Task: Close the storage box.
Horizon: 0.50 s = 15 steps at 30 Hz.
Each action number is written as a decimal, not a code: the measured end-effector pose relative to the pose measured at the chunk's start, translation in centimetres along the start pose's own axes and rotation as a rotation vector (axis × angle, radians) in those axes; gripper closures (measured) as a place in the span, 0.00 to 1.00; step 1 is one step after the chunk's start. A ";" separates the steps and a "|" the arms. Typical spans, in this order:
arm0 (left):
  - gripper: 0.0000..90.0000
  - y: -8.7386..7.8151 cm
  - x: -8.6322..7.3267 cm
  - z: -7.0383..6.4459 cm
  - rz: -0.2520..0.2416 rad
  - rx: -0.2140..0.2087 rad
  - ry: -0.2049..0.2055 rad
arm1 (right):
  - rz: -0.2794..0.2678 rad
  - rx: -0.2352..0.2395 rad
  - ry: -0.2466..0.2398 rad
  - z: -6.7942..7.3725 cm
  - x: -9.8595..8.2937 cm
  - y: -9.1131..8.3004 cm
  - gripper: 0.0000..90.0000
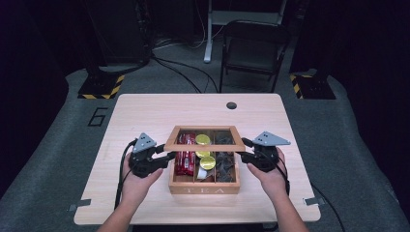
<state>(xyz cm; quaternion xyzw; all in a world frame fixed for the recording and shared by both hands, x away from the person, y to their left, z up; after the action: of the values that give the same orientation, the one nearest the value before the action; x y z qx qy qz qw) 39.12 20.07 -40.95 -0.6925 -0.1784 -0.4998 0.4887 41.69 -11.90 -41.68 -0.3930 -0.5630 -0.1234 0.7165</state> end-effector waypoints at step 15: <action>0.61 -0.6 0.4 -0.1 -0.042 0.014 0.035 | -0.004 0.016 0.023 -0.1 -0.2 0.0 0.61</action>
<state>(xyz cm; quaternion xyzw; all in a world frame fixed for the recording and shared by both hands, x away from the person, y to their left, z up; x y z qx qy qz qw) 38.80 20.14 -40.25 -0.6763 -0.1878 -0.5206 0.4862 41.66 -12.00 -41.85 -0.3848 -0.5566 -0.1249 0.7256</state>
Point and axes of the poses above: each handheld gripper's, and its own axes: y roughly forward along the jaws, x roughly out of its top, z roughly to its left, the point moved 4 cm from there along y, roughly forward along the jaws, and after that the axes turned 7 degrees about x, right-handed, at the moved point
